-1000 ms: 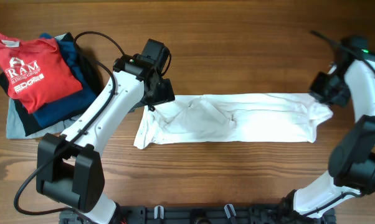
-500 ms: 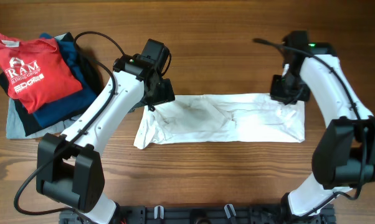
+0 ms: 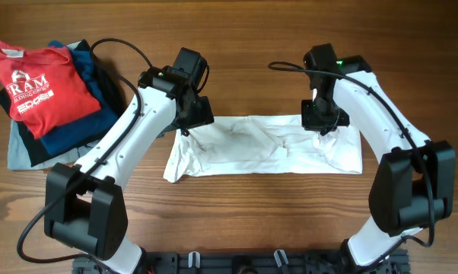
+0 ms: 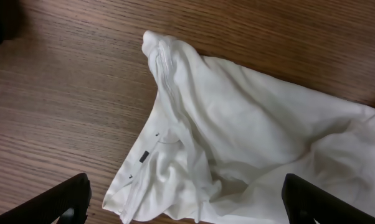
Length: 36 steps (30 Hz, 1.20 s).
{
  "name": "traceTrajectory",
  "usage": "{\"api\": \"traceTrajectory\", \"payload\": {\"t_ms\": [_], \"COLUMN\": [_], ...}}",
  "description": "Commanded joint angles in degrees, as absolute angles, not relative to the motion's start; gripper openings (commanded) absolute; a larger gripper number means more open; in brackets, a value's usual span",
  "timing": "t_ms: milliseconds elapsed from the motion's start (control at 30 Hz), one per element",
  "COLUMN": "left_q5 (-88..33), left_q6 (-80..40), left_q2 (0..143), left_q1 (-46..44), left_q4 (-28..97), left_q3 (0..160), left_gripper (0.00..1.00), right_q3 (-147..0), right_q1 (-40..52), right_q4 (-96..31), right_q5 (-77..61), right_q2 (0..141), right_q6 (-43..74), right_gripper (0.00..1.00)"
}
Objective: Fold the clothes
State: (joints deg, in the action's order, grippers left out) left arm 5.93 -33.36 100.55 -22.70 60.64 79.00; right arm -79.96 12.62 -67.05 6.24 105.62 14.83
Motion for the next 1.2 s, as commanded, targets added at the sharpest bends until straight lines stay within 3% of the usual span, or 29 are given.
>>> {"api": "traceTrajectory", "payload": {"t_ms": [0, 33, 267, 600, 1000, 1167], "left_q5": [5.4, 5.4, 5.4, 5.4, 5.4, 5.4], "left_q6": [-33.5, -33.5, -33.5, -33.5, -33.5, -33.5], "left_q2": [100.2, 100.2, 100.2, 100.2, 100.2, 100.2], "left_q1": [-22.6, -22.6, -22.6, -22.6, -22.6, -22.6], "left_q4": [60.7, 60.7, 60.7, 60.7, 60.7, 60.7], "left_q3": [78.7, 78.7, 78.7, 78.7, 78.7, 78.7], "left_gripper": [0.98, 0.98, 0.98, 0.98, 0.99, 0.99], "right_q3": [-79.4, -79.4, -79.4, -79.0, -69.5, -68.2], "right_q1": [13.0, 13.0, 13.0, 13.0, 13.0, 13.0], "right_q4": [-66.4, -66.2, -66.1, -70.5, -56.1, -47.4], "right_q5": [0.7, -1.9, -4.9, 18.0, 16.3, 6.1], "right_q2": [103.8, 103.8, 103.8, 103.8, 103.8, 103.8], "right_q6": [14.8, 13.3, 8.3, 30.6, 30.0, 23.6], "right_gripper": [0.44, 0.48, 0.49, 0.48, 0.42, 0.43]}}
